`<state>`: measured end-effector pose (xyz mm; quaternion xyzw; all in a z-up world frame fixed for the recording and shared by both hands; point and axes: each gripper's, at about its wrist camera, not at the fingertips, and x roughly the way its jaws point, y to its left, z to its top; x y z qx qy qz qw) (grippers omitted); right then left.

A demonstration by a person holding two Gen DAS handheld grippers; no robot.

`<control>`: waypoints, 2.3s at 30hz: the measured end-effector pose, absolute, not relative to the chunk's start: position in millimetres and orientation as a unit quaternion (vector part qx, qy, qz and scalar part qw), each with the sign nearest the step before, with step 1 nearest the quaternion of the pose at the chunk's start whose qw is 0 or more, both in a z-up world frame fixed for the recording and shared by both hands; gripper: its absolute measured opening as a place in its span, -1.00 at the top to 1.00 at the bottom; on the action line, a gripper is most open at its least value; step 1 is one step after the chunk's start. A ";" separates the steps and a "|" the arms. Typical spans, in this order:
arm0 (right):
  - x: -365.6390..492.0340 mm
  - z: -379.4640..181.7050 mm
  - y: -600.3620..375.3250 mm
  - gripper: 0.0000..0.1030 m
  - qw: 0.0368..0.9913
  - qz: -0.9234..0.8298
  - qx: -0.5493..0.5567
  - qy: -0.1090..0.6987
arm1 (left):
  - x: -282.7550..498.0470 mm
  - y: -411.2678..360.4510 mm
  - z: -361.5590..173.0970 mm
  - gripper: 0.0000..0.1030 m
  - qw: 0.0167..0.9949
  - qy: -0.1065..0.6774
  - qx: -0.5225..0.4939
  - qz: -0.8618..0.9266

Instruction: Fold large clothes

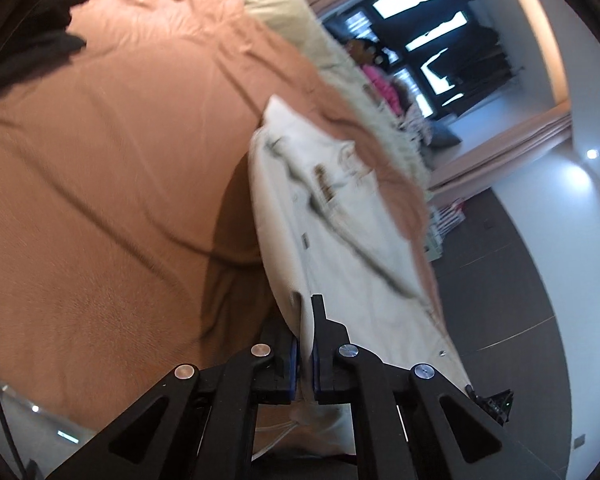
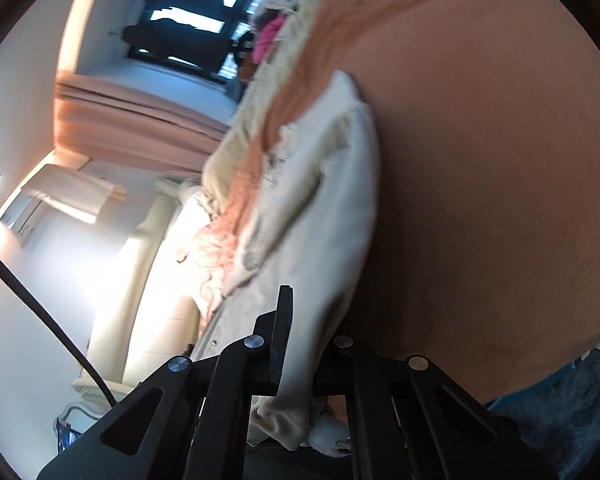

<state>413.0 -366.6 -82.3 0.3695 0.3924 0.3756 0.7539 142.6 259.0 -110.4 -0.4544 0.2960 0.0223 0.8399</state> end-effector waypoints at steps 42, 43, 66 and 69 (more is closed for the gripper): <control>363.9 5.0 -391.3 0.96 0.812 0.420 0.296 0.278 | 75.7 242.9 58.2 0.93 0.906 0.178 -0.382 0.033; 371.8 7.6 -385.9 0.96 0.813 0.417 0.296 0.277 | 83.6 245.4 59.7 0.93 0.907 0.178 -0.380 0.036; 508.5 -11.7 -257.2 0.96 0.833 0.343 0.271 0.339 | 277.7 321.4 -22.0 0.93 0.881 0.257 -0.383 0.104; 523.1 -23.3 -244.0 0.95 0.826 0.331 0.279 0.361 | 299.4 327.7 -41.7 0.93 0.874 0.275 -0.385 0.109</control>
